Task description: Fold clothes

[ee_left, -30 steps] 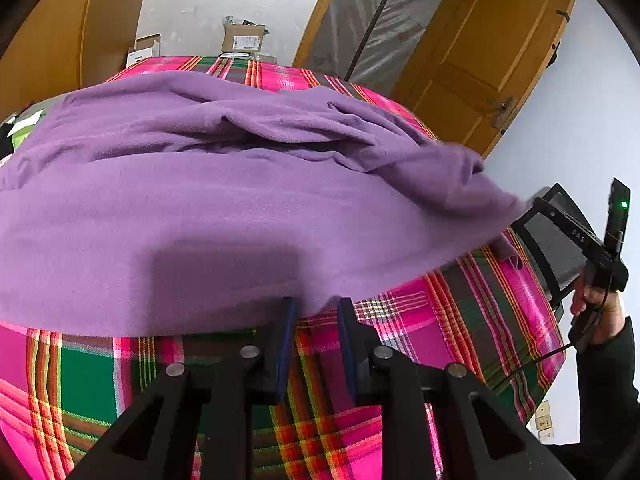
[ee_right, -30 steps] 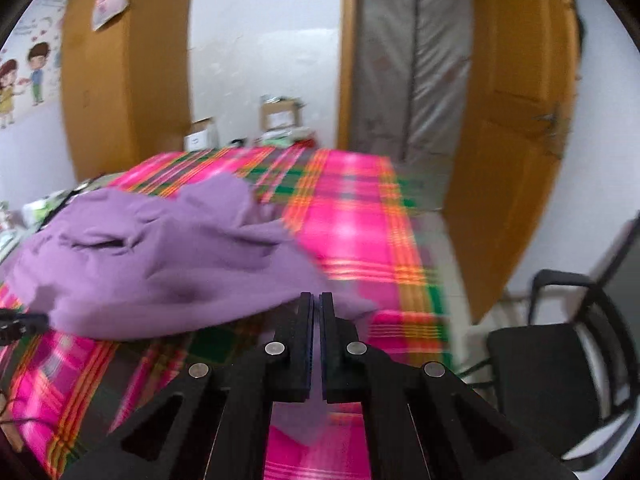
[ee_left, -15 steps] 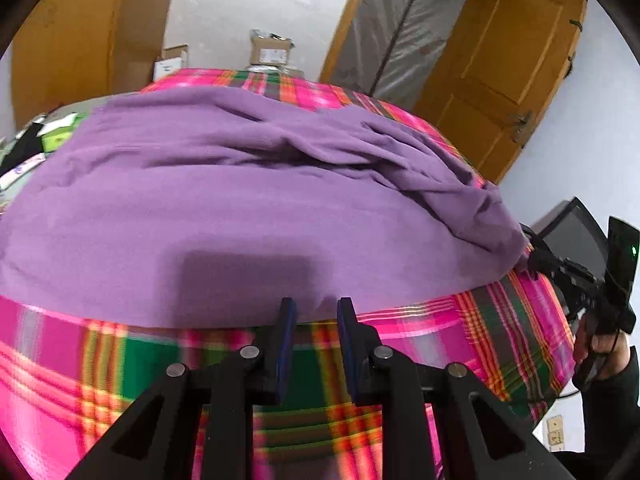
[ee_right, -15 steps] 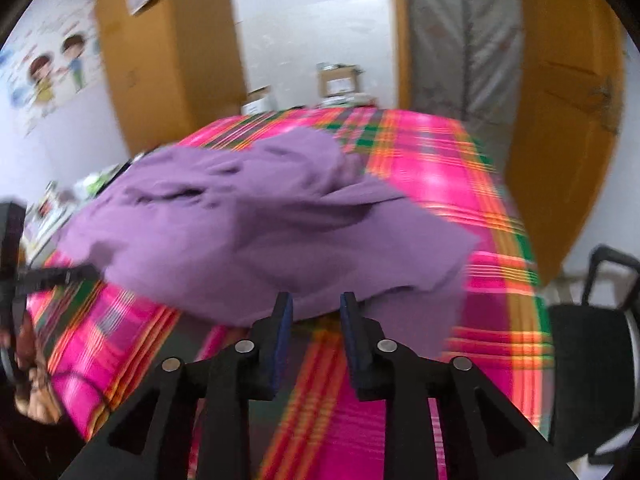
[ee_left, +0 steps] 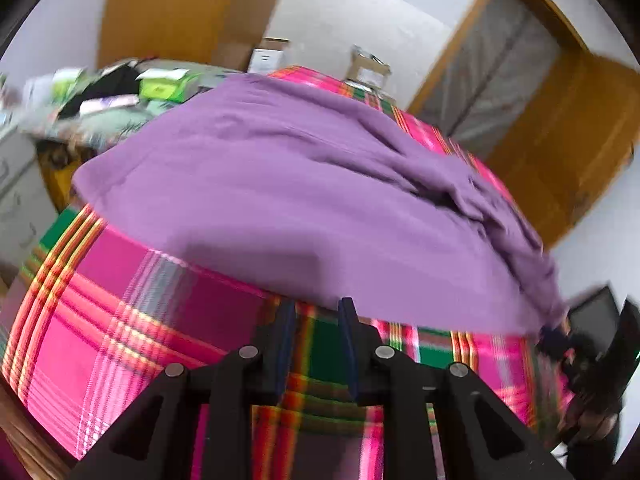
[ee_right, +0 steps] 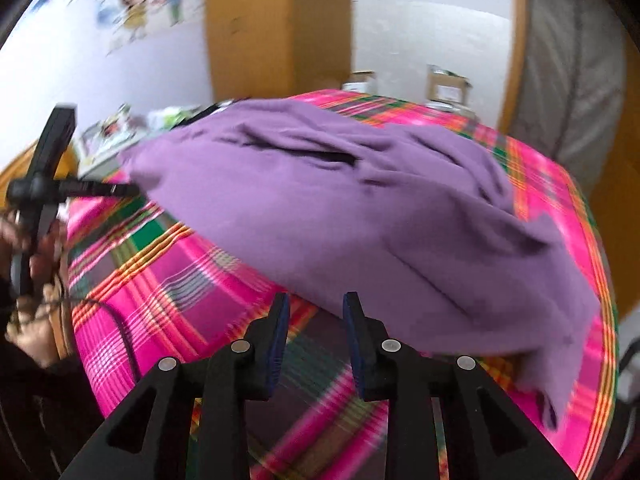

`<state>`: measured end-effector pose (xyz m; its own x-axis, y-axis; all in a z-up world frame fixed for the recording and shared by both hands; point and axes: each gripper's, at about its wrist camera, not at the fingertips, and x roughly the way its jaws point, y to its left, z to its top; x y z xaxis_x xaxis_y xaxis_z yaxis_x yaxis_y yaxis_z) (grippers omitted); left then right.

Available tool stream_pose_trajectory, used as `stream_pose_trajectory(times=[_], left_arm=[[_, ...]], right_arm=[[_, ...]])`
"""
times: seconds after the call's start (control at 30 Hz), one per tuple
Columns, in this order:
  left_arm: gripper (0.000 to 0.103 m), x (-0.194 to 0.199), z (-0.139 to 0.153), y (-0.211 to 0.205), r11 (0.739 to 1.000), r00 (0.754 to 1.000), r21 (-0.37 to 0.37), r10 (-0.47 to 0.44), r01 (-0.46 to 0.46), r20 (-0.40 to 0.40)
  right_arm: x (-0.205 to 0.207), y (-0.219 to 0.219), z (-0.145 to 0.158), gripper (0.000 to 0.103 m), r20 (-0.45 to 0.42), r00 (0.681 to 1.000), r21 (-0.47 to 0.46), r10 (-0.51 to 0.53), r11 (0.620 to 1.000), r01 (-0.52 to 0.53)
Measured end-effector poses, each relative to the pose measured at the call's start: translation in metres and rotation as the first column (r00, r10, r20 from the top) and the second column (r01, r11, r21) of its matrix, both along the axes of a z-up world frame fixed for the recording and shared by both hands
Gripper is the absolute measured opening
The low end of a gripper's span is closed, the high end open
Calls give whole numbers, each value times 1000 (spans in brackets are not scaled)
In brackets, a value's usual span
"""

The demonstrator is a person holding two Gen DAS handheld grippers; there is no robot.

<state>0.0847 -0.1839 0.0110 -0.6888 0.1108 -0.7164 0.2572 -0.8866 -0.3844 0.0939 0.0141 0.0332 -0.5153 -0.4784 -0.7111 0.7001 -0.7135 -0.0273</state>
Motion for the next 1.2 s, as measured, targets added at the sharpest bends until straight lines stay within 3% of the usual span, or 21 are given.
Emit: stream_pose_trajectory(times=[0.2, 0.33, 0.47, 0.63, 0.7, 0.73, 0.77, 0.8, 0.93, 1.2], left_arm=[[24, 3, -3, -27, 992, 997, 99, 77, -76, -11], [24, 1, -6, -37, 982, 994, 158, 108, -105, -12], [30, 4, -5, -36, 979, 993, 170, 114, -111, -8], [30, -4, -4, -35, 976, 991, 167, 137, -136, 4], [30, -9, -2, -32, 981, 990, 133, 142, -143, 17], [22, -11, -1, -29, 983, 989, 104, 146, -148, 28], [8, -13, -1, -28, 984, 987, 71, 158, -161, 42], [4, -14, -1, -28, 984, 985, 57, 168, -170, 49], [2, -8, -2, -34, 979, 984, 97, 176, -178, 31], [2, 16, 19, -31, 984, 987, 100, 153, -148, -53]], right_arm=[[-9, -21, -12, 28, 8, 995, 89, 102, 991, -102], [-13, -21, -13, 29, 18, 994, 80, 108, 991, -109], [-12, -21, -13, 29, 16, 994, 84, 107, 991, -108], [-16, -19, -13, 28, 42, 995, 59, 95, 994, -97], [-15, -23, -13, 18, 46, 994, 56, 103, 993, -105], [-14, -25, -13, 15, 46, 993, 56, 109, 992, -112], [-13, -26, -13, 9, 46, 993, 56, 113, 992, -116], [-12, -27, -13, 5, 46, 992, 55, 117, 991, -119], [-10, -29, -13, 0, 34, 992, 65, 120, 990, -122], [3, -20, 6, 0, 3, 988, 53, 152, 987, -152]])
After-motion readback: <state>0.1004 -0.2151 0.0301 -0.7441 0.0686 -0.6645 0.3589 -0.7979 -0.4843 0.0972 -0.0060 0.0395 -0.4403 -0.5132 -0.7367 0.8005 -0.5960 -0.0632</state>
